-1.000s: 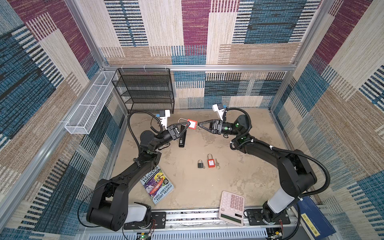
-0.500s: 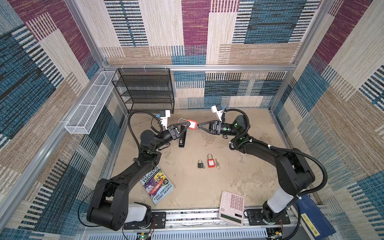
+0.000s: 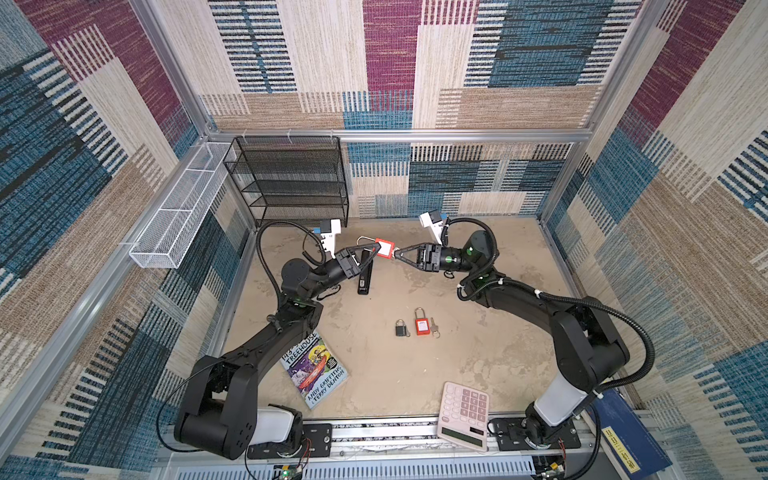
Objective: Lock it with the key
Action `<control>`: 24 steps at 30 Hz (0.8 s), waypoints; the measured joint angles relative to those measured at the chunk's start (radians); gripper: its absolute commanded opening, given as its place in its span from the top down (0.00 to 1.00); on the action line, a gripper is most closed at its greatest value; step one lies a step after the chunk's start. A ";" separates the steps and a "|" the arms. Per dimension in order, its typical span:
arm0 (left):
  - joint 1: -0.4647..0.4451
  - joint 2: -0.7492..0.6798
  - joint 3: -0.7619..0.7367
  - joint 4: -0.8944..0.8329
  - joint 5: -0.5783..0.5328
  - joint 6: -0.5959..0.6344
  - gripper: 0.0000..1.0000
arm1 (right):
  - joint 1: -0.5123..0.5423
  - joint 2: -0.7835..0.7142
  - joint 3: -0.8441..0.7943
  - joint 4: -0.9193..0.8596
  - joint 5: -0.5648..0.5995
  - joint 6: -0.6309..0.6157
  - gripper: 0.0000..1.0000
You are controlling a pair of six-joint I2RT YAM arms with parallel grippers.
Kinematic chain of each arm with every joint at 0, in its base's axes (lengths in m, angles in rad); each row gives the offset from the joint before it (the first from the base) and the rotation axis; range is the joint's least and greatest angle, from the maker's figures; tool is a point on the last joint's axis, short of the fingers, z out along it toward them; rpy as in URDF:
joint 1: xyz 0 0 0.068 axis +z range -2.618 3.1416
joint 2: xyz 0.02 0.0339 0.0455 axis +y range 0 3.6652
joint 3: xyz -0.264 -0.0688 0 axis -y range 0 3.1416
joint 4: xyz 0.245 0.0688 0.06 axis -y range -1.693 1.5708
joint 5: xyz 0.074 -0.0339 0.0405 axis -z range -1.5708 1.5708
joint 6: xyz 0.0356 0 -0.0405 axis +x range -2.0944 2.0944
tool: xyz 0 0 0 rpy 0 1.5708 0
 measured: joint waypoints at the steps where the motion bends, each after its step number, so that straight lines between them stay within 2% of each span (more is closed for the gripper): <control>1: 0.000 0.000 0.001 0.000 0.000 0.000 1.00 | 0.000 0.000 0.002 0.000 -0.001 0.000 0.80; 9: -0.001 0.011 0.005 0.010 0.002 0.000 1.00 | 0.006 -0.039 -0.008 -0.017 -0.003 -0.055 1.00; 13: -0.002 0.024 0.019 0.010 0.006 -0.003 1.00 | 0.006 -0.060 -0.021 -0.022 0.013 -0.096 1.00; 24: 0.001 -0.011 0.026 -0.031 0.005 0.008 1.00 | 0.005 -0.060 -0.019 -0.039 0.025 -0.096 1.00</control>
